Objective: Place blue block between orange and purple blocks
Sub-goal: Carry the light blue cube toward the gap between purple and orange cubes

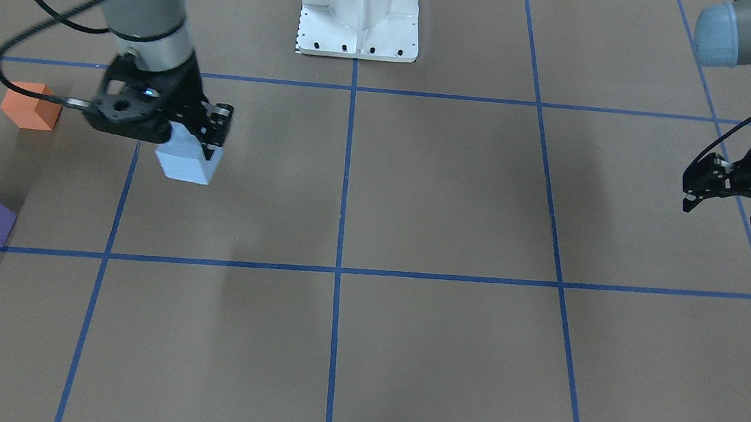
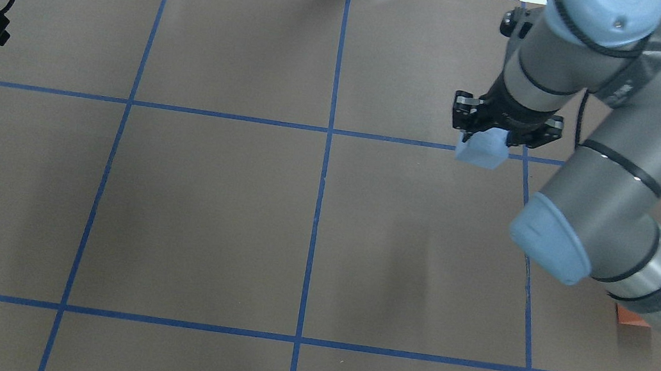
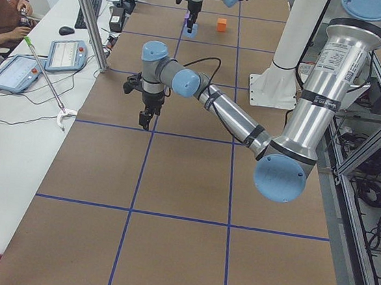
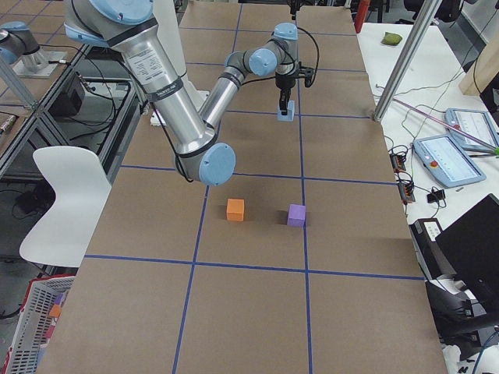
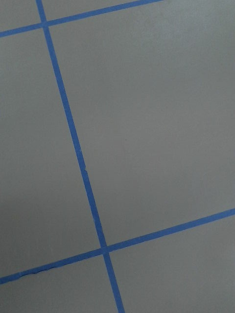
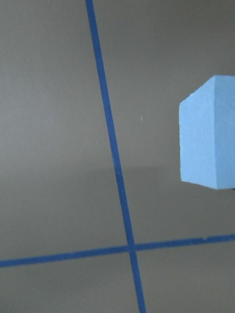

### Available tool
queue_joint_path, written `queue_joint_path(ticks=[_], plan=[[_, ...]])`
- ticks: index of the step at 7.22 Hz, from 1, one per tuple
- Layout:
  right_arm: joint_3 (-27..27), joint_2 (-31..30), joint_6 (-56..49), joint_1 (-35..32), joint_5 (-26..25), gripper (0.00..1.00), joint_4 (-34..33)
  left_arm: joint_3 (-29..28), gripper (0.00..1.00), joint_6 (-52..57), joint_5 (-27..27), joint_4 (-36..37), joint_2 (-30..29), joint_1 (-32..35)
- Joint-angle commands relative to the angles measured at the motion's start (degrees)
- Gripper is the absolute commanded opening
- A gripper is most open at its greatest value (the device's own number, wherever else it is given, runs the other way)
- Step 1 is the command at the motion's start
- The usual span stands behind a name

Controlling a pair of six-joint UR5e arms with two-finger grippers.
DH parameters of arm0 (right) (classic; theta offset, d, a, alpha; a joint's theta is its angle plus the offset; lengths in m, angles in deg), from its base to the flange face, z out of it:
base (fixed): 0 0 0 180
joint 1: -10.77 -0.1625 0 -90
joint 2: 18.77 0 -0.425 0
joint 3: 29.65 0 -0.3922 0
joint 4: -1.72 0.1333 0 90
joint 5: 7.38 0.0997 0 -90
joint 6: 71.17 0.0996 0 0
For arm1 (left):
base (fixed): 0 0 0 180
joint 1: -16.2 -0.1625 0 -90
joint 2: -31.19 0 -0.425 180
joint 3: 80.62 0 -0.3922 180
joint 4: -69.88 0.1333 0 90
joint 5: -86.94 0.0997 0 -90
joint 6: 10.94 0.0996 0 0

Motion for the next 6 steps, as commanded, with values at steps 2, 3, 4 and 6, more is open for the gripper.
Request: queue_joint_path(ticks=[2, 3, 4, 6], plan=[[9.2, -18.1, -19.0, -11.3, 6.6, 0.00, -1.9, 0.4, 1.00, -0.3, -2.1, 0.0, 0.1, 0.1], [9.2, -25.0, -21.3, -12.6, 6.6, 0.00, 4.5, 0.6, 1.00, -0.3, -2.1, 0.0, 0.1, 0.0], [7.5, -31.9, -20.8, -12.6, 6.8, 0.00, 17.5, 0.6, 1.00, -0.3, -2.2, 0.0, 0.1, 0.0], [4.3, -34.8, -20.6, -12.6, 6.9, 0.00, 21.7, 0.4, 1.00, -0.3, -2.1, 0.0, 0.1, -0.1]])
